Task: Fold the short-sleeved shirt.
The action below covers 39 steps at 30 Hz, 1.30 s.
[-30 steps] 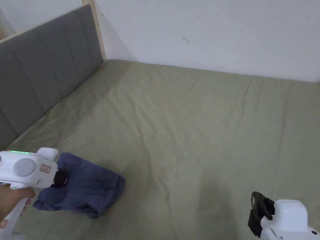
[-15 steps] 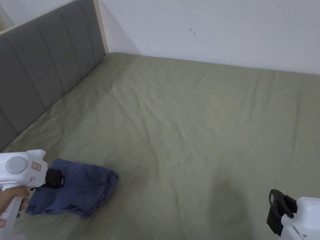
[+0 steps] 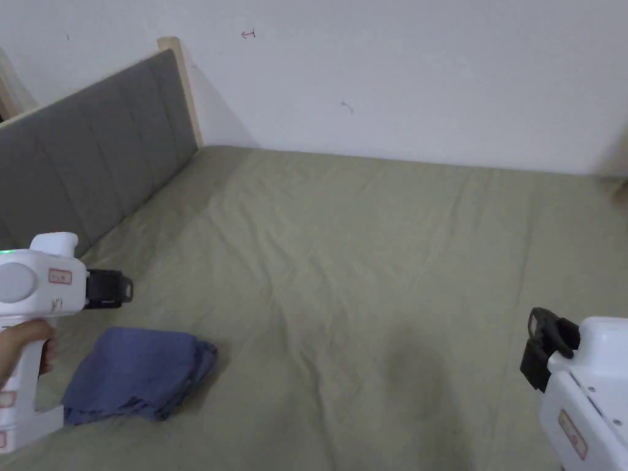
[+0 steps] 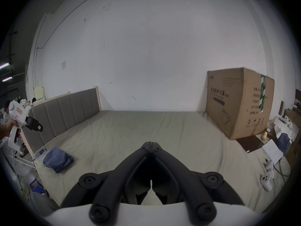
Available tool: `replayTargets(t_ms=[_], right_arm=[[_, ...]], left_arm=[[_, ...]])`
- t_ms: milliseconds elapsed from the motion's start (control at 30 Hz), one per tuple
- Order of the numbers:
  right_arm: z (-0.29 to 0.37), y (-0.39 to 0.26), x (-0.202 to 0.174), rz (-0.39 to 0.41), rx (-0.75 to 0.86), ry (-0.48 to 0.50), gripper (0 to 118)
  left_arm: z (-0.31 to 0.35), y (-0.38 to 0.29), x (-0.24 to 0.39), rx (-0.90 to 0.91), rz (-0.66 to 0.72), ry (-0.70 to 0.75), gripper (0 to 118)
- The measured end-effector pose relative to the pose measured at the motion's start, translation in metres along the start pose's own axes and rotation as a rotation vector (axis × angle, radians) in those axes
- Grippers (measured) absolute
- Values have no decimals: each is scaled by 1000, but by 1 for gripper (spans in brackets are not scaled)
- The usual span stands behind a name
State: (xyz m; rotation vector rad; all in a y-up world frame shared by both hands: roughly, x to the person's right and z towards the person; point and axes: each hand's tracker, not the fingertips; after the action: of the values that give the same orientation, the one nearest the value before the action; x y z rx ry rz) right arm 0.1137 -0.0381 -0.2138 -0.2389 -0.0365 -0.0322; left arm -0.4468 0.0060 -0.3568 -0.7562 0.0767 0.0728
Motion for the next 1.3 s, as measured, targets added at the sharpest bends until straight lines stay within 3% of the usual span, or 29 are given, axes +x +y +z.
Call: replayTargets(t_ms=[333, 667, 733, 767, 833, 867, 933, 1300], right_arm=[[56, 60, 27, 32, 141, -87, 0], [101, 74, 52, 67, 238, -176, 0], [105, 74, 56, 79, 246, -191, 0], [109, 74, 58, 83, 252, -197, 0], [114, 73, 60, 89, 260, -214, 0], [116, 72, 61, 91, 265, -221, 0], [119, 71, 63, 91, 267, -227, 0], [121, 67, 69, 79, 263, -241, 0]], left_arm=[[129, -12, 129, 472, -47, -130, 77], [149, -71, 246, 820, -154, -178, 75], [146, -81, 257, 819, -148, -261, 68], [145, -85, 262, 809, -142, -299, 54], [146, -93, 275, 814, -148, -306, 12], [145, -96, 280, 811, -159, -309, 0], [144, -100, 289, 781, -183, -356, 0], [139, -108, 303, 761, -223, -310, 0]])
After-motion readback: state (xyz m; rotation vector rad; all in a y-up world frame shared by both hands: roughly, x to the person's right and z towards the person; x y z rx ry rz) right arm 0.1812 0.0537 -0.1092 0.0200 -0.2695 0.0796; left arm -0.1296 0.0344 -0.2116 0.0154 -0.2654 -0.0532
